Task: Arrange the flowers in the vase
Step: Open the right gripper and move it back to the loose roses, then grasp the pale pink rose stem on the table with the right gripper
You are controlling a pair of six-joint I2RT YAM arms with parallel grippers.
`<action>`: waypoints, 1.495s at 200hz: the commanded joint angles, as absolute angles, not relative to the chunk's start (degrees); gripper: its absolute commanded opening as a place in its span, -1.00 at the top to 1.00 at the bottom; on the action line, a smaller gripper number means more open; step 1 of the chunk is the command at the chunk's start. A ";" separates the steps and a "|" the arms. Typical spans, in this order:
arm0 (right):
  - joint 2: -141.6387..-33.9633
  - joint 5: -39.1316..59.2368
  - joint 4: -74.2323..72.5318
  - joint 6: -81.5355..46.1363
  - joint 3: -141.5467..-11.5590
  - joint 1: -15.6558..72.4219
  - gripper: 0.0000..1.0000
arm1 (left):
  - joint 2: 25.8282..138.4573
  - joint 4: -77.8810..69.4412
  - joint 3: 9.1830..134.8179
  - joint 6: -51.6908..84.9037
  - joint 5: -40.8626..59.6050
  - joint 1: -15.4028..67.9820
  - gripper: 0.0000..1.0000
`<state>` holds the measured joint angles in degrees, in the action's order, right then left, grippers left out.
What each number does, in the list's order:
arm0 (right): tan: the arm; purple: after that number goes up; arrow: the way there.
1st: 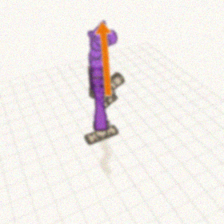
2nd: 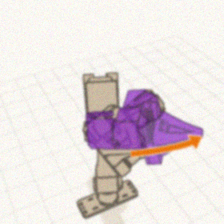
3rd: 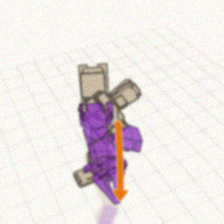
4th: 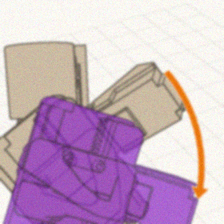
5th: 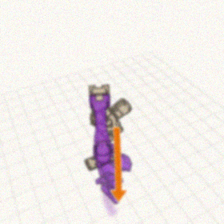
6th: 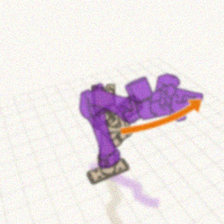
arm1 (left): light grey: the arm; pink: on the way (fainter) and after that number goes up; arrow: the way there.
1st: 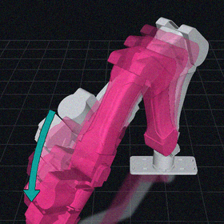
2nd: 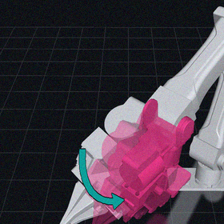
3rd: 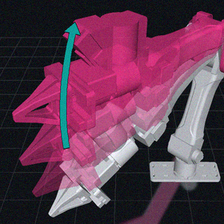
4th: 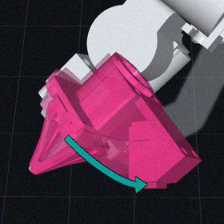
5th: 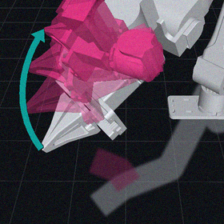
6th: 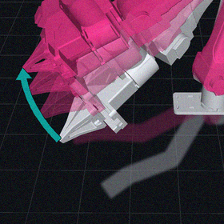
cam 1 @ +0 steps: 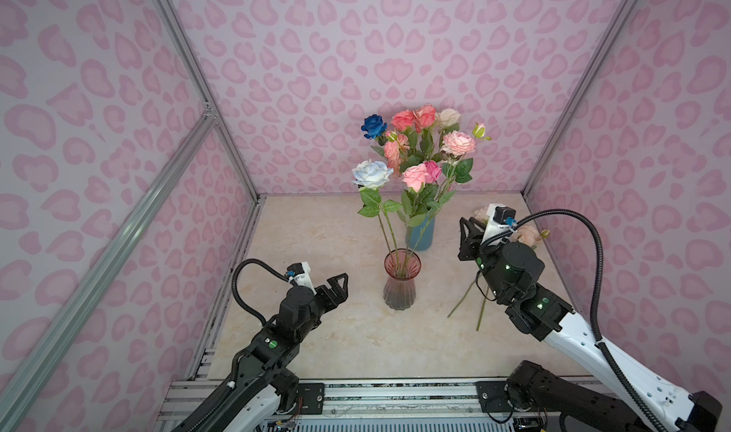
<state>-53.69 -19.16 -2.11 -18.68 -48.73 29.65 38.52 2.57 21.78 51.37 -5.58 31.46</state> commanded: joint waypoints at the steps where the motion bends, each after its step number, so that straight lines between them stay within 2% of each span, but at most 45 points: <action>1: -57.56 -14.69 10.05 -27.63 -49.81 19.25 0.38 | 42.49 -2.35 23.02 51.33 -0.48 31.85 -0.93; 30: -69.48 -10.40 17.19 -30.34 -52.51 5.08 0.32 | 50.26 -2.66 25.53 49.32 4.19 32.87 -0.94; 42: -75.75 -5.19 18.01 -29.80 -53.91 0.38 0.30 | 52.70 -2.95 26.62 48.59 6.30 33.05 -0.95; 72: -93.60 0.45 23.39 -26.27 -62.38 -4.98 0.30 | 55.69 -2.81 28.74 47.00 8.57 33.42 -0.96; 91: -100.48 2.06 22.25 -23.95 -65.22 -6.07 0.36 | 55.99 -1.60 30.19 45.48 8.59 33.44 -0.96; 132: -106.72 -0.77 26.89 -20.61 -73.12 -5.53 0.32 | 55.46 -0.31 30.43 44.16 8.18 33.41 -0.95; 154: -109.82 2.34 27.44 -19.58 -75.90 -5.45 0.32 | 55.89 -0.64 30.50 44.11 7.77 33.45 -0.94; 198: -114.82 1.16 30.88 -19.67 -81.71 -4.54 0.23 | 56.96 0.35 32.36 43.19 8.74 33.44 -0.95; 256: -115.44 0.66 30.24 -20.61 -80.34 -5.01 0.36 | 57.63 0.54 33.17 43.15 8.48 33.40 -0.94; 299: -116.92 4.67 29.28 -20.62 -80.68 -5.62 0.72 | 57.60 0.76 33.20 43.33 8.46 33.38 -0.95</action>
